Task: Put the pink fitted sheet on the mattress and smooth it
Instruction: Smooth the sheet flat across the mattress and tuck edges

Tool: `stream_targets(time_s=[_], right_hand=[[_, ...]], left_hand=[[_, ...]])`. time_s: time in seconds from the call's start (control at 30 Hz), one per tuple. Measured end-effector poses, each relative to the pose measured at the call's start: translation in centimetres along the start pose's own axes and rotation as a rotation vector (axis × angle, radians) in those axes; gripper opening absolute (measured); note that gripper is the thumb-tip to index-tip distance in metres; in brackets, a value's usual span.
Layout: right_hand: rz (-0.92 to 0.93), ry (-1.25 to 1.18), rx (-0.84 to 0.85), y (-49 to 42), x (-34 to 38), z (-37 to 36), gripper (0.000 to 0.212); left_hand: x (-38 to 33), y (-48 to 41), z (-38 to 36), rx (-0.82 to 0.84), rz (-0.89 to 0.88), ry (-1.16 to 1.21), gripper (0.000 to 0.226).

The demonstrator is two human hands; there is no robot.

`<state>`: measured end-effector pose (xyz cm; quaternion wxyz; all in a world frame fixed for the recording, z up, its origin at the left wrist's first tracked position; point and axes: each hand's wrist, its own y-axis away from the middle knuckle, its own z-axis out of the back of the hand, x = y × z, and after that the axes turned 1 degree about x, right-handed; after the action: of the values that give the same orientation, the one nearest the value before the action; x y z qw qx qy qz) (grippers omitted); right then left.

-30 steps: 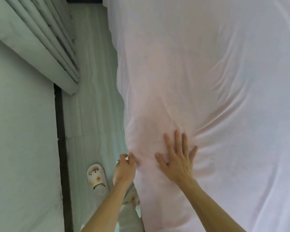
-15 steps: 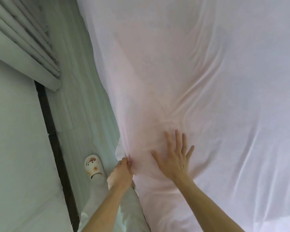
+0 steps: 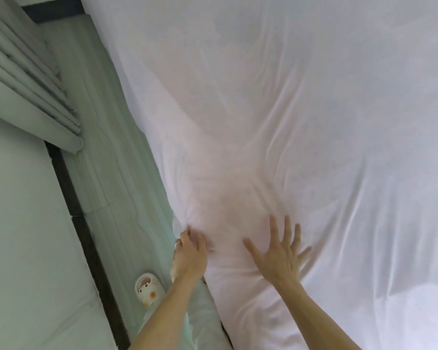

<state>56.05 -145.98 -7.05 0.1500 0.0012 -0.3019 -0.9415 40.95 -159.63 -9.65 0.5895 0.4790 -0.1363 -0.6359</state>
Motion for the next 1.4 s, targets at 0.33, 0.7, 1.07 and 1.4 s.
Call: stream_targets(time_s=[0.33, 0.7, 1.07, 1.4], right_hand=[[0.158, 0.084, 0.081, 2.4, -5.6, -6.0, 0.104], [0.057, 0.058, -0.006, 12.3, -12.5, -10.6, 0.095], [0.386, 0.213, -0.094, 20.9, -23.1, -16.0, 0.074], [0.559, 0.132, -0.355, 24.5, -30.7, -17.7, 0.058]], left_hand=[[5.4, 4.8, -5.7, 0.095, 0.012, 0.115, 0.072], [15.7, 15.8, -12.9, 0.348, 0.041, 0.059, 0.058], [22.5, 24.5, -21.4, 0.319, 0.069, 0.128, 0.046], [26.4, 29.5, -26.0, 0.303, 0.093, 0.178, 0.051]])
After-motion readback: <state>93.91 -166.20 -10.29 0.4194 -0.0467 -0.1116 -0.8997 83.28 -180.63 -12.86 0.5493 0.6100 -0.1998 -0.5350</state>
